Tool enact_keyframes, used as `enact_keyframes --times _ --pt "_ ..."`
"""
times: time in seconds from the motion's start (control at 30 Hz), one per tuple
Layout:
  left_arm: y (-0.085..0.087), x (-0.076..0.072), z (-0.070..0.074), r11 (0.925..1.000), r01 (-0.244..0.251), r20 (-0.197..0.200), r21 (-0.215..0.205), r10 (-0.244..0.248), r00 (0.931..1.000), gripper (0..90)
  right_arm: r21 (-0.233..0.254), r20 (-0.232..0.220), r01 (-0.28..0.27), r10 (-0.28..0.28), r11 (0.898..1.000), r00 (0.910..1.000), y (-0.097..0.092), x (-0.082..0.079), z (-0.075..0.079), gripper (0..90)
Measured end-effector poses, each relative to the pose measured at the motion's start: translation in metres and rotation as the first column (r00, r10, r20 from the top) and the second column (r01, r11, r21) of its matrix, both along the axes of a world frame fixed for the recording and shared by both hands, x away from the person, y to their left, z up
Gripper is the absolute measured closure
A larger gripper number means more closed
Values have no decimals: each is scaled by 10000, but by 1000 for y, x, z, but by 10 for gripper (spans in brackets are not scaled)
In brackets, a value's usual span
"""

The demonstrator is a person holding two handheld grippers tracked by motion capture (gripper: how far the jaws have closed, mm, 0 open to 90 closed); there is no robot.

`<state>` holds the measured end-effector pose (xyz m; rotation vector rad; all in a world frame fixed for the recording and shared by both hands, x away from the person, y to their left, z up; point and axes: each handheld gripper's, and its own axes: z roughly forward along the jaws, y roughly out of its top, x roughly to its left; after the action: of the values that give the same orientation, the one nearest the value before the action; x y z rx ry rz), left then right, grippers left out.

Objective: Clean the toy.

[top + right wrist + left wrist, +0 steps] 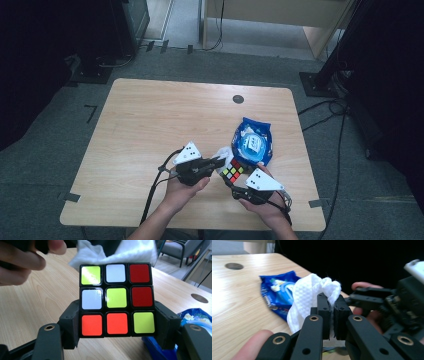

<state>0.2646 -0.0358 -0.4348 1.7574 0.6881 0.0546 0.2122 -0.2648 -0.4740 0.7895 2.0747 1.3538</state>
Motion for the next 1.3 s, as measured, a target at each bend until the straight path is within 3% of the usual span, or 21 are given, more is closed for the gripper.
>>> enact_keyframes --times 0.13,0.2,0.23,0.27,0.3,0.37,0.4,0.43,0.5,0.53,0.6,0.63,0.77,0.83,0.87,1.0,1.07,1.2,1.27,1.3 --pt "5 7 -5 9992 -350 -212 206 355 9991 870 41 180 -152 151 9999 9997 0 -2 2 346" --pt "8 9 -7 9972 -518 -135 532 526 9985 870 41 282 -211 210 9998 9994 1 -3 4 347" --pt "9 11 -10 9926 -734 -10 965 739 9973 871 118 310 -263 259 9996 9992 1 -4 5 347" --pt "9 11 -10 9926 -734 -10 965 739 9973 871 118 310 -263 259 9996 9992 1 -4 5 347" --pt "9 11 -12 9891 -840 67 1208 838 9965 871 183 310 -275 269 9995 9992 1 -4 5 347" --pt "11 14 -19 9707 -1201 462 2083 1129 9925 871 379 392 -255 240 9990 9989 0 -4 7 347" --pt "11 14 -19 9707 -1201 462 2083 1129 9925 871 379 392 -255 240 9990 9989 0 -4 7 347" --pt "15 16 -23 9605 -1463 582 2369 1363 9890 871 666 434 -180 152 9976 9989 -2 -4 9 347" --pt "19 18 -24 9623 -1540 510 2243 1463 9879 870 746 401 -39 9 9972 9992 -5 -3 10 347" --pt "23 21 -25 9578 -1856 515 2197 1786 9826 870 725 395 29 -58 9974 9992 -6 -2 10 347" --pt "25 22 -25 9586 -1934 439 2090 1884 9811 868 738 340 137 -162 9972 9993 -7 -1 9 346" --pt "27 25 -24 9556 -2183 500 1979 2125 9759 867 772 244 255 -274 9967 9993 -10 1 7 347" --pt "21 34 -25 9540 -2341 508 1875 2286 9722 864 812 118 446 -457 9957 9989 -12 3 6 347" --pt "14 42 -26 9573 -2280 409 1776 2243 9737 863 776 122 459 -469 9959 9988 -12 3 5 346" --pt "6 48 -27 9652 -2098 282 1559 2080 9777 849 770 56 510 -516 9957 9987 -13 4 4 346" --pt "-4 56 -26 9725 -1891 -45 1361 1915 9815 700 741 -10 567 -568 9956 9984 -14 5 2 347" --pt "-3 55 -23 9705 -2003 -46 1339 2027 9792 609 770 -61 578 -575 9954 9983 -15 5 2 346" --pt "3 54 -18 9709 -2055 -158 1234 2089 9778 519 774 -83 588 -583 9953 9983 -16 6 1 346" --pt "9 51 -15 9716 -2057 -69 1166 2079 9781 497 772 -184 666 -653 9948 9977 -16 7 0 346" --pt "15 46 -15 9697 -2033 344 1356 2005 9791 487 783 -208 693 -679 9945 9975 -16 7 0 347"
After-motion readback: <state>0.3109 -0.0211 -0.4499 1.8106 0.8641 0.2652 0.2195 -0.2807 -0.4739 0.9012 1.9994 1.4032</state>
